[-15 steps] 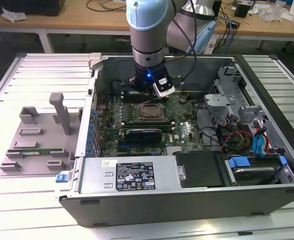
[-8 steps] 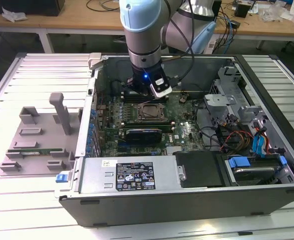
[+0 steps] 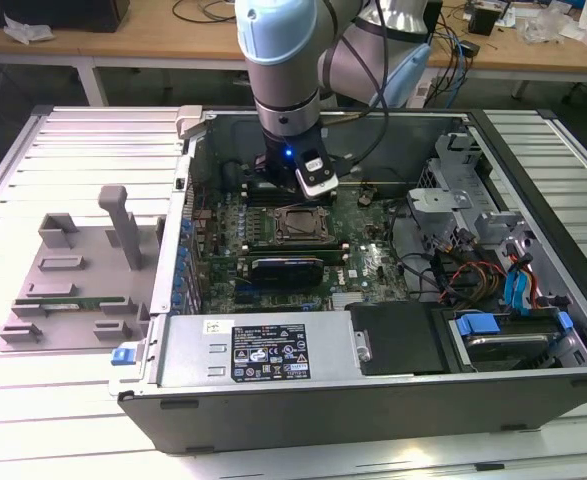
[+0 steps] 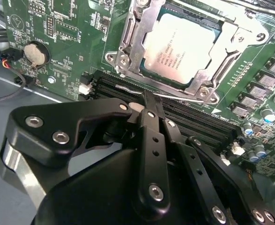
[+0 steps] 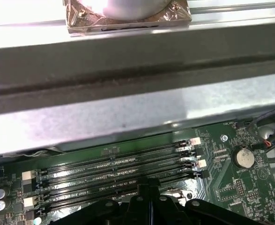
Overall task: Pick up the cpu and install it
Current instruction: 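Install the first cpu locking lever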
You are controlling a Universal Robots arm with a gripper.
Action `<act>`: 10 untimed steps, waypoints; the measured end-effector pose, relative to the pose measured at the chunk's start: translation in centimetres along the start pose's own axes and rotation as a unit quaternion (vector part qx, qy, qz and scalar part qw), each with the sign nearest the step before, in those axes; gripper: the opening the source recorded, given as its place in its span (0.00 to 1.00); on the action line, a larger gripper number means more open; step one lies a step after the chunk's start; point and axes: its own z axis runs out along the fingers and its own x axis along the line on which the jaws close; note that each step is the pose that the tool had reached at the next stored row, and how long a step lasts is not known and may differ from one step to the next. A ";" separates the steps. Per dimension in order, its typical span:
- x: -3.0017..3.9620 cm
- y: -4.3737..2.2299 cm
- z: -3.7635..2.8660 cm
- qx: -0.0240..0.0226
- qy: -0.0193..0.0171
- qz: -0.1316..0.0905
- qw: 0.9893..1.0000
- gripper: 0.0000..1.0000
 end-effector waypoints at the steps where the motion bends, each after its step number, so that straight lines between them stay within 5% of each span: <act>1: 0.00 -0.01 0.05 0.000 -0.005 0.003 1.000 0.11; 2: 0.02 -0.02 0.07 -0.001 -0.009 0.004 1.000 0.11; 4: 0.07 -0.03 0.06 -0.001 -0.011 0.004 1.000 0.11; 5: 0.10 -0.04 0.09 -0.003 -0.018 0.003 1.000 0.11; 10: 0.31 -0.07 0.06 -0.003 -0.019 0.003 1.000 0.11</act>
